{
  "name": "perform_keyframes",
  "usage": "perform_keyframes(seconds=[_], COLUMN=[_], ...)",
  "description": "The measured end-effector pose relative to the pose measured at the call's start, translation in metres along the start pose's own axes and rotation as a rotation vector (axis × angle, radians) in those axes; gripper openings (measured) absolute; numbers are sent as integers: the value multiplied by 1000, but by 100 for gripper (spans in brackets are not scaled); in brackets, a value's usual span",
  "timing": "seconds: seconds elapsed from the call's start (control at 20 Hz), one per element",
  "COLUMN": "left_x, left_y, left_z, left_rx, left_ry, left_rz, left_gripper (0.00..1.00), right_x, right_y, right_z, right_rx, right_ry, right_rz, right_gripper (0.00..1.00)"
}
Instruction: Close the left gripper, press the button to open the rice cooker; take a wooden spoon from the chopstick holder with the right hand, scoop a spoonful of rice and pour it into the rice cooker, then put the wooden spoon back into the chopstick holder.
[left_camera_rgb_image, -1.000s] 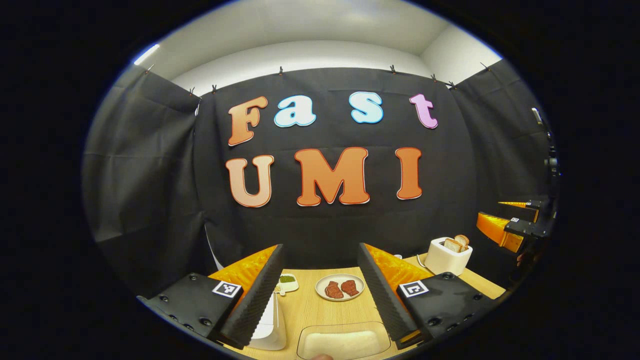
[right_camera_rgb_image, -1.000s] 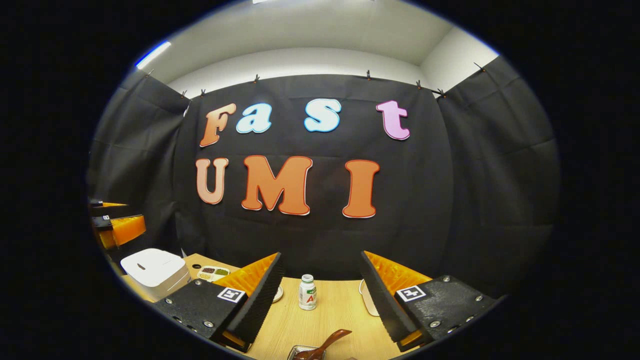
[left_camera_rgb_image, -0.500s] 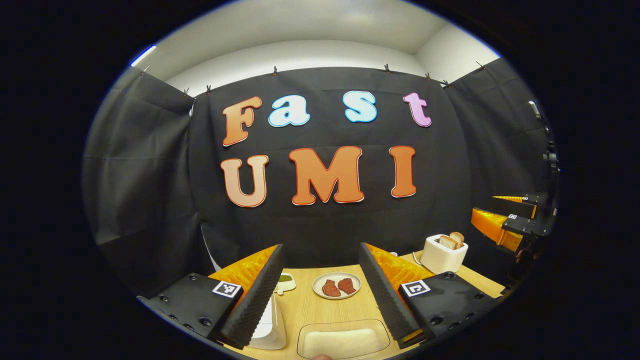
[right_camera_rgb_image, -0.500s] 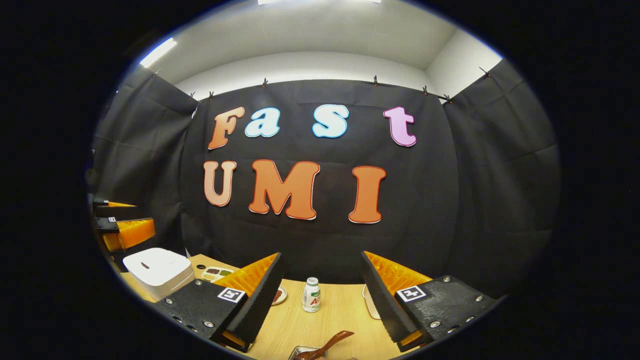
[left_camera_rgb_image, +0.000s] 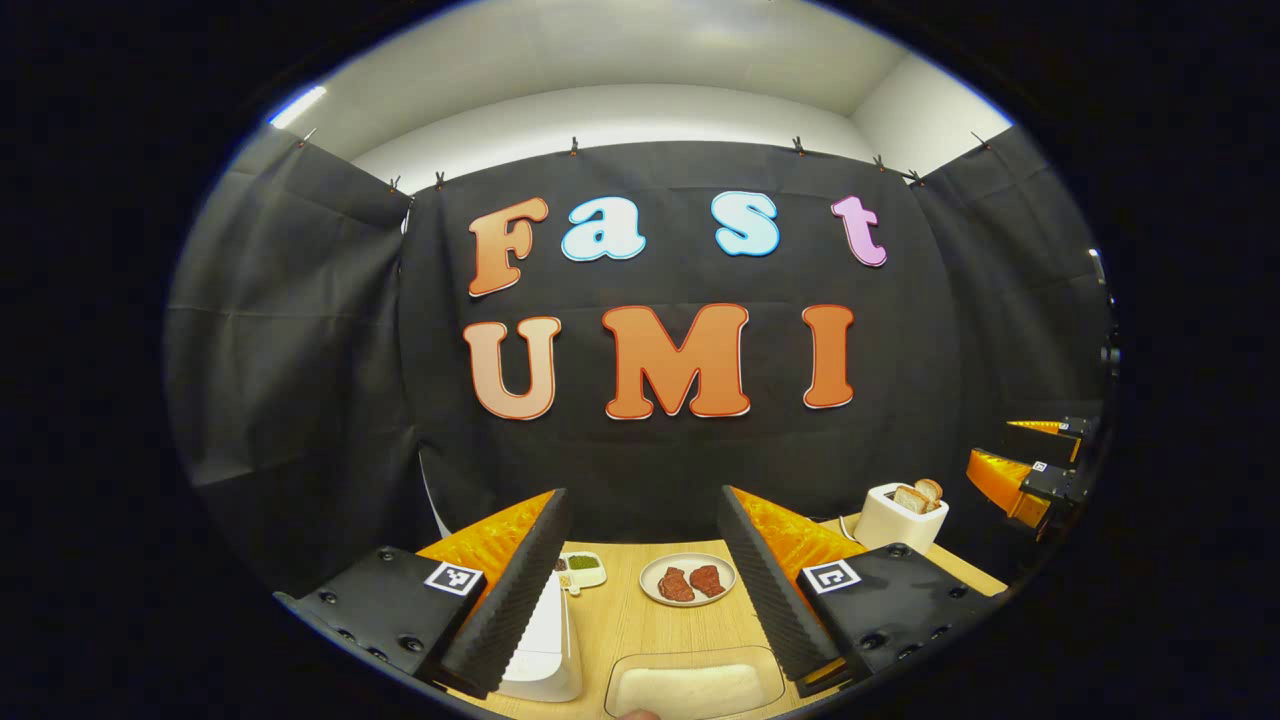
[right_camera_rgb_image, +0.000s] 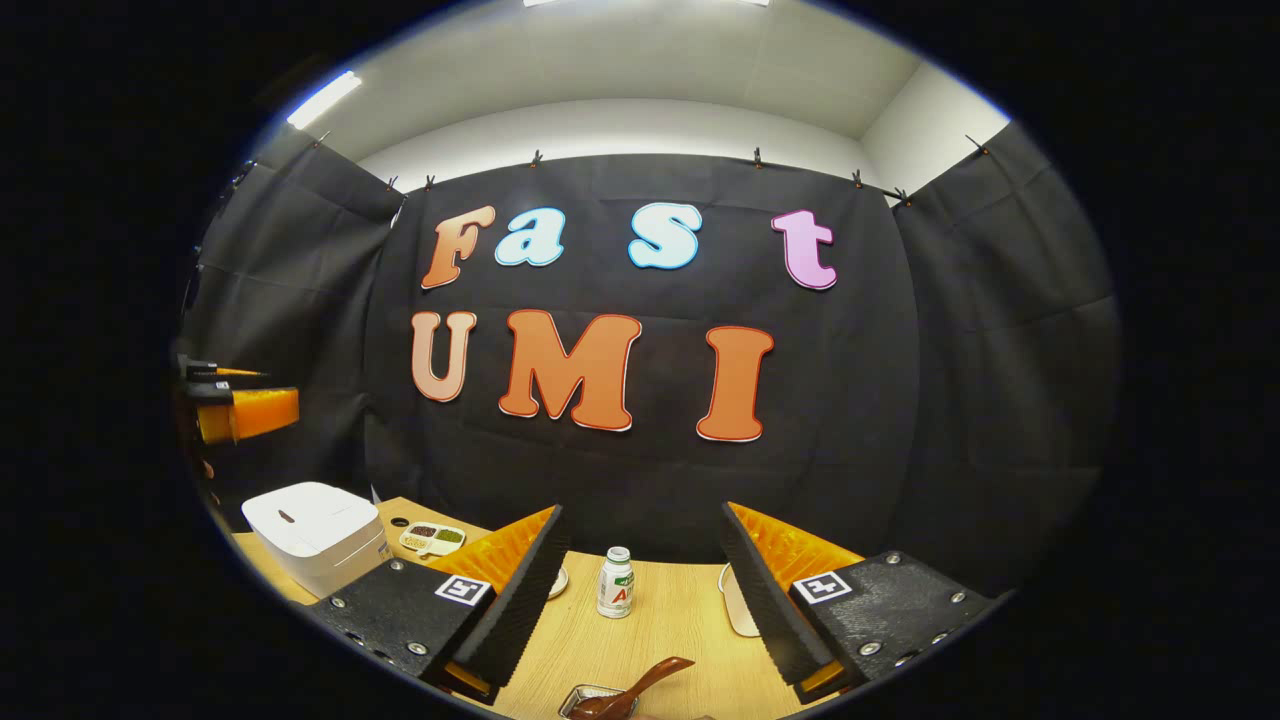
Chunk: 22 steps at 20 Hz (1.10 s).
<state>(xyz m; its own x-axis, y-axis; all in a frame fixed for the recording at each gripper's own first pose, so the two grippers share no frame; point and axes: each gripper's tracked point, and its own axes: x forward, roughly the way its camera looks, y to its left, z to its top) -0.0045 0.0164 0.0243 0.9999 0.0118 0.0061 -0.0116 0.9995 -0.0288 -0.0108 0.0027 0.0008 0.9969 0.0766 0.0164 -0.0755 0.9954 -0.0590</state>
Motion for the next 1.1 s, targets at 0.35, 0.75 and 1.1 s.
perform_keyframes(seconds=[0.35, 0.75, 1.1], left_x=[-8, -15, -4], left_y=[33, 66, 125], left_z=[5, -16, -79], left_rx=[-18, -6, -59], left_ry=[19, 140, 360], left_rz=[112, 209, 260], left_gripper=[100, 38, 5], right_x=[0, 1, 10], right_y=[-6, -5, 2], right_z=[-8, -30, -35], right_rx=[7, 20, 21], right_ry=[2, 46, 69], right_rz=[60, 90, 27], right_gripper=[94, 94, 95])
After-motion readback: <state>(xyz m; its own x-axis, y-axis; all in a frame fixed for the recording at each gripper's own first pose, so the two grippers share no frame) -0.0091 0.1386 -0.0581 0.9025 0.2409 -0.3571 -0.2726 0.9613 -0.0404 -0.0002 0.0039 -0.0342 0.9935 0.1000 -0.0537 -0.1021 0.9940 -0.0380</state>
